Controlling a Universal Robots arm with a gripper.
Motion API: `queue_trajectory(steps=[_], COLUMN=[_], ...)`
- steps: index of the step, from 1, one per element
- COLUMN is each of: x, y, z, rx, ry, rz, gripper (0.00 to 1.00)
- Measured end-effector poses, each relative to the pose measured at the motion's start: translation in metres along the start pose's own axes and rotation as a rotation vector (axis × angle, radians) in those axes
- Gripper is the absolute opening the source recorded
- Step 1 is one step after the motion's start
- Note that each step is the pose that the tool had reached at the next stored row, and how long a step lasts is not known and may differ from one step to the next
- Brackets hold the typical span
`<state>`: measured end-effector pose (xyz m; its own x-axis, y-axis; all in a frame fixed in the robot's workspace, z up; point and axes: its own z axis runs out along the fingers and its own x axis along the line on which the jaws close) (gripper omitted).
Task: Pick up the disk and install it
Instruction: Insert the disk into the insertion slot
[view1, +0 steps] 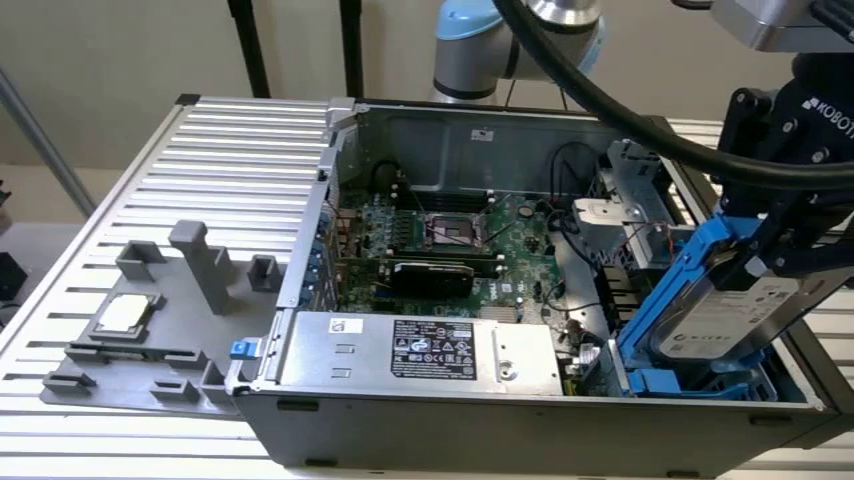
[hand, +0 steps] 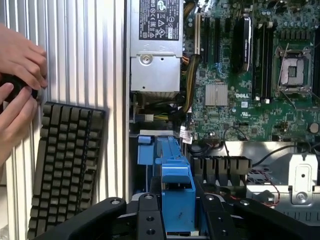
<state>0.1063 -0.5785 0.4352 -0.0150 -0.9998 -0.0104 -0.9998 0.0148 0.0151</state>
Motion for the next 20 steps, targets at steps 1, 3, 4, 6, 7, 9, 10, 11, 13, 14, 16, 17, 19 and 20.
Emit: queue_trajectory(steps=[1,3,4,6,7,9,10,11,13,14,16,17,19,20], x=[0.0,-0.001,-0.001,-0.002,-0.002,-0.003,-0.003,-0.003,-0.003,-0.003,-0.003,-0.003,-0.003,-0.003], y=[0.0,-0.0001,-0.0001,0.0,-0.0001,-0.0001,-0.0002,-0.0002,-0.0002,-0.0003,-0.0003,-0.0004,-0.0004,-0.0004], z=[0.0012,0.004,0.0054,0.0087,0.0103,0.0138,0.0155,0.0173,0.0211,0.0229,0.0266,0.0284,0.032,0.0339], rx=[0.0,0.0,0.0,0.0,0.0,0.0,0.0,0.0,-0.0001,-0.0001,-0.0001,-0.0001,-0.0003,-0.0008], ry=[0.0,0.0002,0.0002,0.0002,0.0002,0.0002,0.0003,0.0004,0.0004,0.0004,0.0003,0.0003,0.0003,0.0002], rz=[0.0,-0.001,-0.002,-0.003,-0.004,-0.005,-0.006,-0.007,-0.008,-0.009,-0.011,-0.012,-0.013,-0.014], gripper=[0.0,0.0,0.0,0.0,0.0,0.0,0.0,0.0,0.0,0.0,0.0,0.0,0.0,0.0])
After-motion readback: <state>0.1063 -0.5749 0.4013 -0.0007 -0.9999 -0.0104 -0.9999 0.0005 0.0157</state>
